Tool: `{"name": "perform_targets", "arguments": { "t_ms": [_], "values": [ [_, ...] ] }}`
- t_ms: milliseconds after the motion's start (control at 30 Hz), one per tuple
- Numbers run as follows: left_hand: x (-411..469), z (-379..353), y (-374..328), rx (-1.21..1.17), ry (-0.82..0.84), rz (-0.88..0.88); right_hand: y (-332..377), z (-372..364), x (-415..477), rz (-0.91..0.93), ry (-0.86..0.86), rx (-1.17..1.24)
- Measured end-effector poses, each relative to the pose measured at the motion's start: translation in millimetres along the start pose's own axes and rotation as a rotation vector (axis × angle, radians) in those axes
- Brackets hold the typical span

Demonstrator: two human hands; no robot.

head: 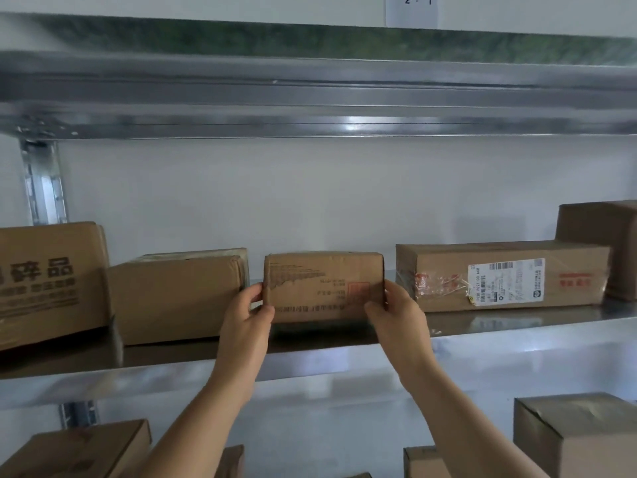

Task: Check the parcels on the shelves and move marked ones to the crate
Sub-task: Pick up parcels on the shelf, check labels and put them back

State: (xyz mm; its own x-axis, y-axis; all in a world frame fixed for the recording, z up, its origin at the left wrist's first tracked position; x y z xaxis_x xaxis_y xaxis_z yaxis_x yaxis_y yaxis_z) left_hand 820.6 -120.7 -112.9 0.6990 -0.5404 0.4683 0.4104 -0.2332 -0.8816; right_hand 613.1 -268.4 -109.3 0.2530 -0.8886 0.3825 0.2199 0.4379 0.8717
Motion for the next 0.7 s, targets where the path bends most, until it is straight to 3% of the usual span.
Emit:
{"name": "perform_targets", "arguments": {
  "t_ms": [333, 700],
  "values": [
    [-4, 6, -5, -0.284, 0.076, 0.033, 12, 15, -19, 0.085, -0.119, 0.428],
    [-6, 18, -43, -0.413, 0.107, -0.132, 37, 24, -22, 0.165, -0.088, 0.673]
  ]
}}
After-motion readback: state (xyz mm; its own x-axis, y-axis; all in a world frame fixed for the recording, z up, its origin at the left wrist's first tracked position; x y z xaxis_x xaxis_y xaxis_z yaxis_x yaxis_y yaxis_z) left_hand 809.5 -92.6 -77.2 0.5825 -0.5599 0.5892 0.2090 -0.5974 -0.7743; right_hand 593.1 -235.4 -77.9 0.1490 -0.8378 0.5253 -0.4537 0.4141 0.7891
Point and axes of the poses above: each hand's wrist, its own x-axis towards the middle knuckle, its own z-axis out of the back of the hand, y = z × x, the point moved 10 cm from there along x, towards the middle knuckle, and after that the axes turned 4 degrees about -z, right-handed, at the moved point
